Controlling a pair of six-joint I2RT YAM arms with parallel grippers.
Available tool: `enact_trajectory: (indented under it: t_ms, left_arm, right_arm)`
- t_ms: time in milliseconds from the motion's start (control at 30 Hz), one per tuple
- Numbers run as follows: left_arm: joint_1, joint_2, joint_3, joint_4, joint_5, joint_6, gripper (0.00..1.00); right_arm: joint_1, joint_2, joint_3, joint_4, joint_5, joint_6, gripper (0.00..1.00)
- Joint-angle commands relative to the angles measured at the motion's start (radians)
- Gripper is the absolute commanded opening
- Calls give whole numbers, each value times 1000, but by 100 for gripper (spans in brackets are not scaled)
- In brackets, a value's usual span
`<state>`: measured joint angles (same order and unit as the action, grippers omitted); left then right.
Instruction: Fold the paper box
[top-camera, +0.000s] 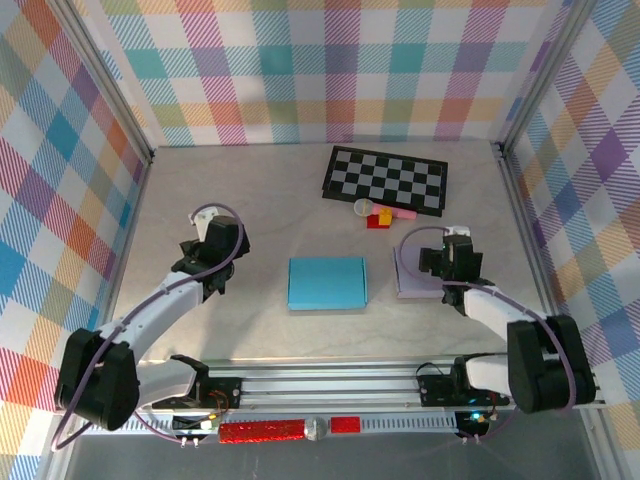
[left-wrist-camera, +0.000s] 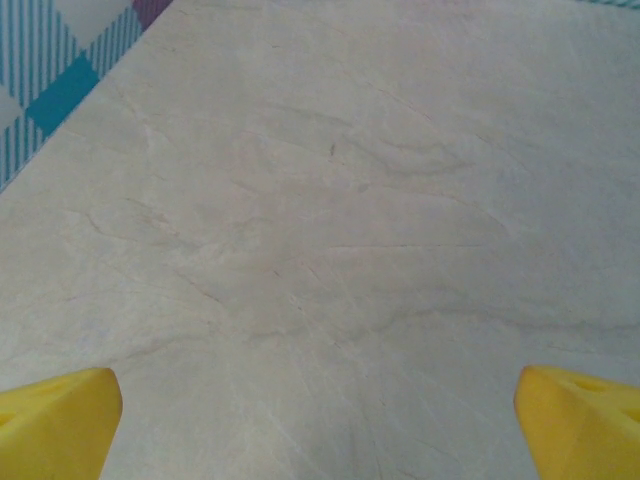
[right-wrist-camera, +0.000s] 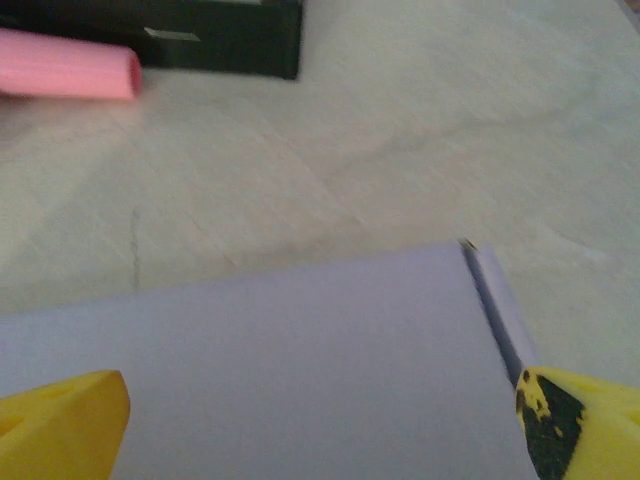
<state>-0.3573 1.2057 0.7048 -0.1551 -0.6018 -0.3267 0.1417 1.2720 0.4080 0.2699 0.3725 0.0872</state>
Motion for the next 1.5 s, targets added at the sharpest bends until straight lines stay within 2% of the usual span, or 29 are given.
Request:
enact_trajectory:
  t_ms: [0,167,267,333,400,567,733,967,1033,1167,1267,1300,1333,1367,1400,1433,1467]
  left_arm:
    - [26,37,-32,134,40,93,100]
    - [70,86,-31,188,92,115,100]
    - [87,98,-34,233,106,150,100]
    - [109,100,-50,281,126,170,100]
    - [135,108,-51,291,141,177,100]
    - [185,153,-76,371,170,213,100]
    - [202,251,-144,544,168,214,100]
    - [208,339,-76,583,268,341,100]
    - [210,367,-115,712,291,373,100]
    - [219,336,-203,816,310,370,100]
    - [219,337,-346,1066,268,348,100]
    - [220,391,-383,1223,246,355,100]
    - [220,394,-380,1233,248,358,100]
    - [226,357,-338,1086,268,336,100]
    - [246,371,-292,1019,301,332,100]
    - [267,374,-310,1051,345,325,100]
    - [270,368,-310,1043,342,313,100]
  right_arm:
    - [-33,56,23,258,-83,-43,99]
    - [-122,174,13,456,-168,6,99]
    - [-128,196,26,455,-192,-5,99]
    - [-126,221,25,482,-260,-33,99]
    - [-127,265,-20,611,-271,-40,99]
    - [-127,256,-40,632,-248,-30,99]
    - [-118,257,-23,599,-218,-30,99]
    - [-117,256,-23,598,-217,-30,99]
    - [-117,256,-23,597,-216,-30,99]
    - [-117,256,-21,597,-216,-30,99]
    - [-117,258,-21,597,-215,-30,99]
    - [-116,259,-20,595,-215,-30,99]
    - [-117,260,-17,593,-214,-29,99]
    - [-117,260,-17,591,-213,-29,99]
    - [-116,260,-17,591,-213,-29,99]
    - [-117,262,-15,590,-214,-28,99]
    - [-117,261,-15,588,-215,-27,99]
